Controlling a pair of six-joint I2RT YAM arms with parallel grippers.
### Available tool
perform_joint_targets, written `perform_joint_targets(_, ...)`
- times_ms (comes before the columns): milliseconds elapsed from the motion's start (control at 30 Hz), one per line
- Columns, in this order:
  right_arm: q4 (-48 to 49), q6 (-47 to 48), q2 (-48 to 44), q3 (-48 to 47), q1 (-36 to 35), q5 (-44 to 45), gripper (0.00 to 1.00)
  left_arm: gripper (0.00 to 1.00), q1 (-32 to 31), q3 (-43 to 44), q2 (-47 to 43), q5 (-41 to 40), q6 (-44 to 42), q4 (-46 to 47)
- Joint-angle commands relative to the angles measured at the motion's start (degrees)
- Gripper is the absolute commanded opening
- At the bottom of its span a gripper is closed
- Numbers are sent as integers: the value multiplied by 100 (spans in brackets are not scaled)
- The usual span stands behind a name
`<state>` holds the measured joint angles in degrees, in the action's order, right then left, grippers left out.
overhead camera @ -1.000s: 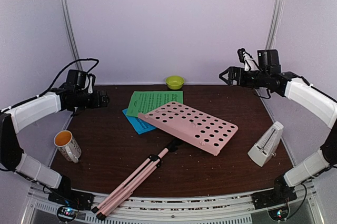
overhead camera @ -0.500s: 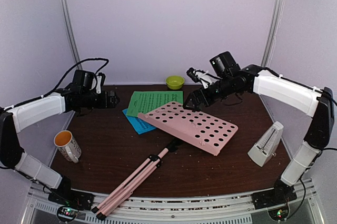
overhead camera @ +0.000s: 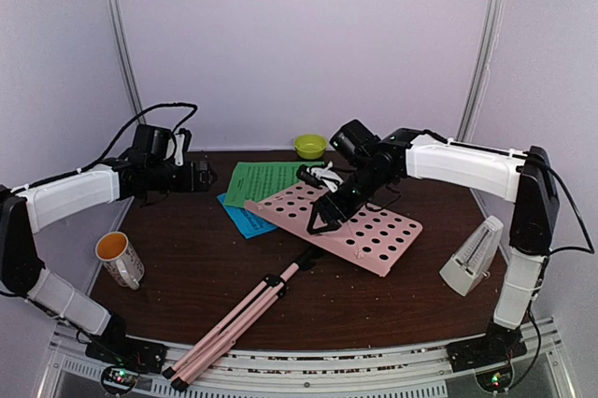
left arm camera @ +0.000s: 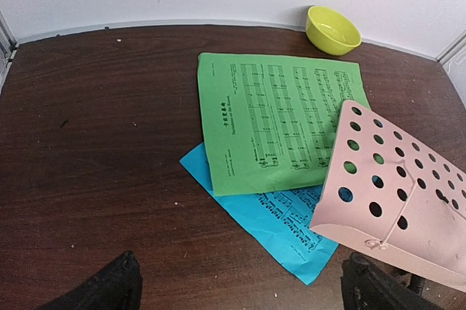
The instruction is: Set up the instrument practice props
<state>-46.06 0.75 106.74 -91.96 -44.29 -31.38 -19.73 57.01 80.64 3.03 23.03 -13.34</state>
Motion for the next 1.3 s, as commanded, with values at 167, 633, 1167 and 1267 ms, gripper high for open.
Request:
perform_joint_targets(167,-273,-31,233,-200,-213,-204,48,98,-32,51,92,72,39,341)
perform_joint_targets(633,-463,-344,459,-339,-264,80,28,98,-34,18,101,33,101,385)
perform_joint_targets(1167,-702,-559,689,-442,-373,182,0,98,-39,-47,140,-61,215,438)
perform_joint_targets(1267,-781,-550,567,-586,-385,312,0,98,-34,-51,131,-63,252,437)
